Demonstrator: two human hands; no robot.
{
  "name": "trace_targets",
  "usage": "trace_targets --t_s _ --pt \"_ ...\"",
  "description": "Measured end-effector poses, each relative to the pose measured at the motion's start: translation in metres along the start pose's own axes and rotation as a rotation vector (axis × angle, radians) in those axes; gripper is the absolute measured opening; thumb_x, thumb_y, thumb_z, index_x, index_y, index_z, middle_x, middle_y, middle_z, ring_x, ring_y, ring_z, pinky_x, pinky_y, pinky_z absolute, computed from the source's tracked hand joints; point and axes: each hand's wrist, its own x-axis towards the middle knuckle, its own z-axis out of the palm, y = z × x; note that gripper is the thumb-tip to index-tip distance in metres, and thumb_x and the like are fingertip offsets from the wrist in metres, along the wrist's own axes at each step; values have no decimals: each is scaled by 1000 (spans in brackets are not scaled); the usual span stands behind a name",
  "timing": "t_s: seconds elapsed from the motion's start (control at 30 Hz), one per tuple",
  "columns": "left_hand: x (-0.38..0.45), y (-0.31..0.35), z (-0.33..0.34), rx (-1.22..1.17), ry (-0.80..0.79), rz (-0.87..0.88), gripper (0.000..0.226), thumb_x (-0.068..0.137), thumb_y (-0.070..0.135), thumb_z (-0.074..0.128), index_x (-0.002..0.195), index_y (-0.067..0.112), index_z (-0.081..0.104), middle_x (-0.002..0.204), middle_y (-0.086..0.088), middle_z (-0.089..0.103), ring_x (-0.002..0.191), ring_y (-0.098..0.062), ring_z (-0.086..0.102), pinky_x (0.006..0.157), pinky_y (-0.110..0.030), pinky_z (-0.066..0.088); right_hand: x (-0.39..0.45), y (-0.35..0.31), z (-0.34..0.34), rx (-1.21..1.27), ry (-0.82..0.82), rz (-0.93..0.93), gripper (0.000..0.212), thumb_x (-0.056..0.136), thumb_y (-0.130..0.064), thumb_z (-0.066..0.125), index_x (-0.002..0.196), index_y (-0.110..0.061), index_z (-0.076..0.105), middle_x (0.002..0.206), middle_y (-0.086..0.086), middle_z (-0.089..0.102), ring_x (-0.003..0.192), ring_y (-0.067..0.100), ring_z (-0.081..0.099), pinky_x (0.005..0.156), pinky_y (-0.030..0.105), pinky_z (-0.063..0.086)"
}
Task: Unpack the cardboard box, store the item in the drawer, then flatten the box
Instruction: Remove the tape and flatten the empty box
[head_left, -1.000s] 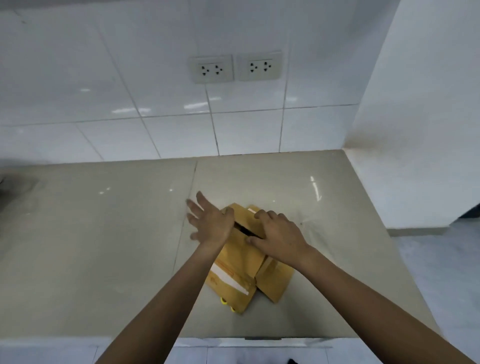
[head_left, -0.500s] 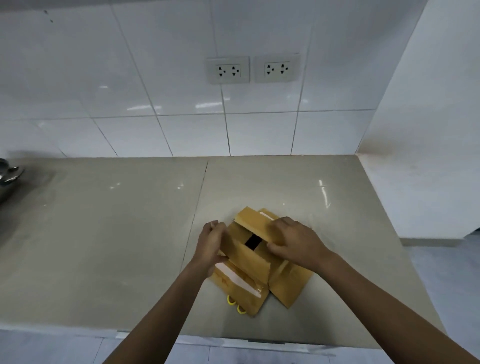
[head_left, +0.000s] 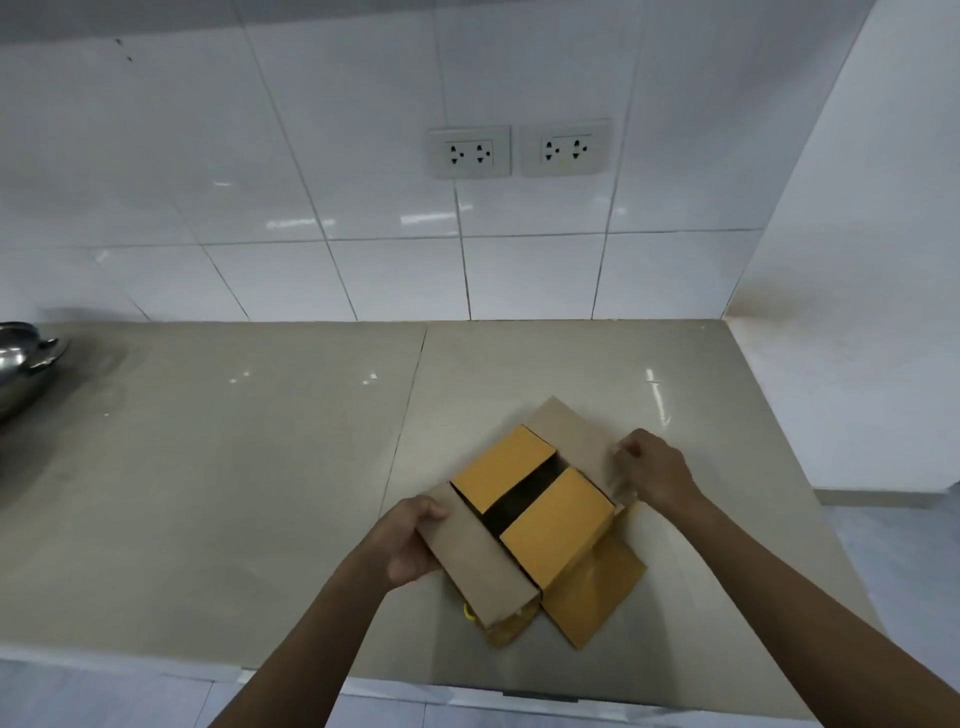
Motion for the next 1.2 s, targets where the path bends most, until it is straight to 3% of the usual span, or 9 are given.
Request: trace_targets --t_s 0.2,0.3,0.47,0.6,0.73,0.9,1.0,1.1,1.2 --pt "2 22 25 1607 413 651 89 78 26 67 152 32 17 161 -3 17 144 -30 25 110 -50 33 -20 -19 24 -419 142 -126 44 91 -35 53 127 -10 46 129 13 45 113 35 47 81 44 51" --pt "10 37 62 1957 312 605 92 81 46 65 153 22 13 150 -7 40 137 -30 38 104 -48 37 -27 -41 43 -457 123 13 71 85 -64 50 134 -12 41 138 9 37 126 37 36 88 52 48" --pt "36 35 87 1981 218 475 93 83 49 65 152 9 16 116 -8 62 102 -27 62 68 -33 48 -25 -47 58 -247 9 135 88 81 -55 61 148 -16 20 158 9 11 144 41 7 107 60 30" --pt "41 49 75 1781 148 550 44 87 46 53 116 14 54 97 -2 61 86 -21 60 68 -30 47 -20 -33 35 193 78 68 72 82 -26 67 144 -14 31 151 11 27 139 35 25 113 46 31" --pt "49 67 54 1510 46 464 33 99 30 34 81 15 58 96 -6 62 88 -22 60 75 -31 42 -24 -10 11 506 108 144 59 89 -5 56 143 -14 34 143 11 36 128 31 42 100 38 44" --pt "45 73 44 982 28 296 28 94 24 41 108 5 57 106 -18 61 93 -31 60 68 -34 49 -27 8 5 729 11 230 63 86 7 44 143 -16 33 142 12 37 126 34 43 100 48 47" --pt "42 74 40 845 12 171 39 90 28 46 124 9 47 106 -15 55 96 -33 57 69 -40 56 -30 12 -2 884 -50 284 55 80 7 42 131 -10 48 130 19 50 114 37 51 78 38 52" --pt "45 72 33 732 26 96 37 93 25 49 127 12 42 108 -16 54 98 -35 56 81 -51 57 -36 24 -11 979 -134 375 61 65 -13 55 125 -4 58 116 25 58 103 39 52 74 39 48" --pt "50 67 26 686 -13 51 43 92 29 56 129 13 41 113 -17 54 104 -37 56 90 -56 54 -41 37 -15 1035 -202 494 38 90 -37 52 115 -10 60 110 14 59 107 33 54 88 56 47"
